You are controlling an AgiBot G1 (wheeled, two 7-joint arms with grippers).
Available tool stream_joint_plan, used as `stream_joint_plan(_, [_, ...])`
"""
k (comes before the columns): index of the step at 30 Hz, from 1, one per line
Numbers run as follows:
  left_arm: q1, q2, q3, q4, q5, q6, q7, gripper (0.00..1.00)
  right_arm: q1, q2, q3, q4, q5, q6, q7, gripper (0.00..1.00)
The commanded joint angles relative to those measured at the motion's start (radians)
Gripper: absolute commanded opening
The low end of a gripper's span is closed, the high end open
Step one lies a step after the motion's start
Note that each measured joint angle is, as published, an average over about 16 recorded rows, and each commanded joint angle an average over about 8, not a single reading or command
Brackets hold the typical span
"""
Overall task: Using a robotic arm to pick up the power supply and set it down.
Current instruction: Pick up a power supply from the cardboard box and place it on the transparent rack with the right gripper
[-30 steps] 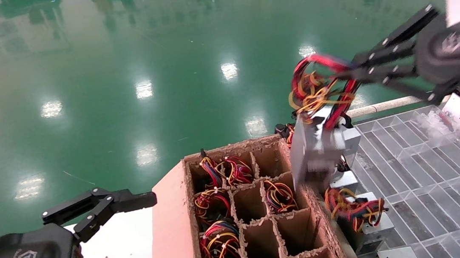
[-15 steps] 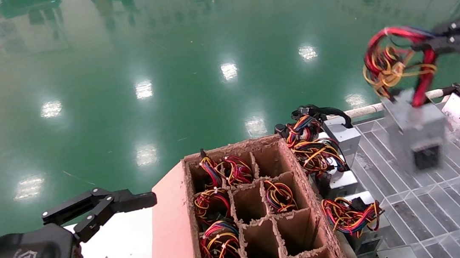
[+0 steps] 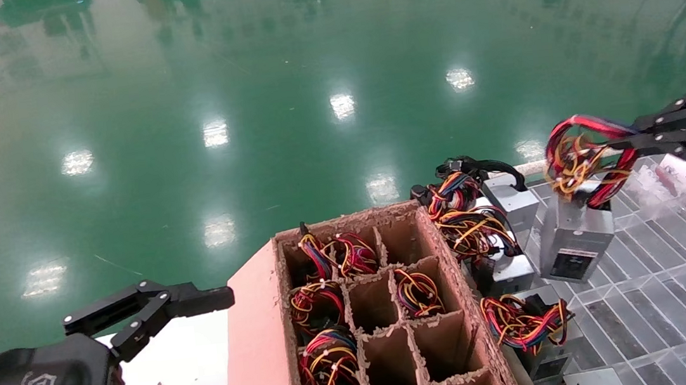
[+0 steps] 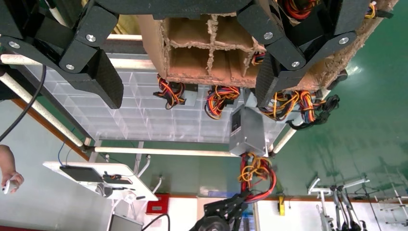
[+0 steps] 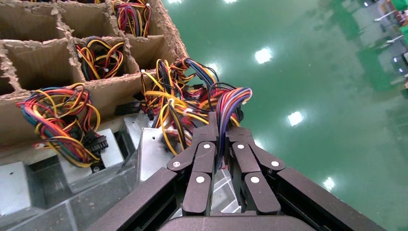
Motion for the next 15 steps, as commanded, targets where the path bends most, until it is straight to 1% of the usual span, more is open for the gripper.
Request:
stream_joint_plan(1, [0.000, 0.000, 0.000, 0.000, 0.000, 0.000, 0.000, 1.00, -0.008, -0.012, -0.008, -0.019, 0.002, 0.006, -0.011, 0.00])
stream_joint_plan(15, [0.000, 0.000, 0.000, 0.000, 0.000, 0.000, 0.000, 1.00, -0.020, -0.134, -0.025, -0.185, -0.015, 0.062, -0.099, 0.00])
